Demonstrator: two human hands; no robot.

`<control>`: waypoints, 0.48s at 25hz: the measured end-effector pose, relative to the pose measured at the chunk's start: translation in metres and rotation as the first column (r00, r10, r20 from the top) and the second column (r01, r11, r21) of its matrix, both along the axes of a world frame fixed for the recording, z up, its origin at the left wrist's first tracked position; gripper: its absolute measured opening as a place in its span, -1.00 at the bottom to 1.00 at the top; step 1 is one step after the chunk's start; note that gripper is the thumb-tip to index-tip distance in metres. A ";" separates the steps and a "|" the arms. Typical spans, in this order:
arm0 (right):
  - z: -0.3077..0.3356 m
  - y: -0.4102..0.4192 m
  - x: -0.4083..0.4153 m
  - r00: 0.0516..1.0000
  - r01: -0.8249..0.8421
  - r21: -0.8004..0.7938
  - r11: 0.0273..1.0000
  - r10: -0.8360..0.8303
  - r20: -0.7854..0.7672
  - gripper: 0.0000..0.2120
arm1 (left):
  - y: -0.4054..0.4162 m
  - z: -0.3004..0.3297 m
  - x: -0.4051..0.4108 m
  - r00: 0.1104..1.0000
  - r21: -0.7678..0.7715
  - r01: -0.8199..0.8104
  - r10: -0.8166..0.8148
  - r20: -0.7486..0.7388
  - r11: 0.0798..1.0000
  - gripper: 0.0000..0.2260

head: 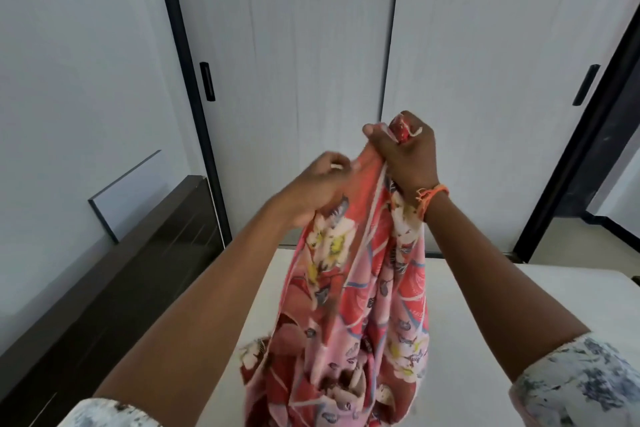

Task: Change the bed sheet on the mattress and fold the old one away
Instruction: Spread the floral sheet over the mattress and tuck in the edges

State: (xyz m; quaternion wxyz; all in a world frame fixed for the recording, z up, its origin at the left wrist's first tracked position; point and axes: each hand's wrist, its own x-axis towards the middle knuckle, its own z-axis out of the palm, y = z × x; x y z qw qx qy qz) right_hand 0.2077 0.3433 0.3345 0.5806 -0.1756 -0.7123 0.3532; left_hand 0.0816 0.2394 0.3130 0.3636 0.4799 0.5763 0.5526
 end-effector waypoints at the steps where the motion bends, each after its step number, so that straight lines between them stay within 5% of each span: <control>1: 0.003 0.004 0.001 1.000 0.031 0.021 0.999 -0.031 0.004 -0.53 | -0.002 -0.014 -0.003 0.993 -0.053 0.063 -0.068 -0.094 0.997 -0.79; 3: 0.007 0.016 0.005 0.995 0.098 0.053 0.994 -0.097 -0.015 -0.55 | -0.010 -0.047 -0.005 0.969 -0.165 0.143 -0.172 -0.178 0.976 -0.83; 5: 0.009 0.030 0.012 0.983 0.165 0.014 0.986 -0.164 -0.081 -0.62 | -0.014 -0.085 -0.016 0.981 -0.211 0.076 -0.111 -0.159 0.975 -0.73; 7: 0.006 0.043 0.020 0.964 0.240 -0.075 0.968 -0.246 -0.100 -0.63 | -0.014 -0.114 -0.029 0.967 -0.184 -0.192 0.154 -0.203 0.964 -0.75; 9: -0.006 0.045 0.026 0.917 0.388 -0.078 0.918 -0.393 -0.064 -0.56 | -0.013 -0.118 -0.042 0.852 -0.140 -0.513 0.481 -0.208 0.847 -0.81; 12: -0.025 0.047 0.031 0.892 0.451 -0.117 0.885 -0.452 0.016 -0.59 | -0.007 -0.087 -0.048 0.736 -0.003 -0.671 0.666 -0.120 0.741 -0.79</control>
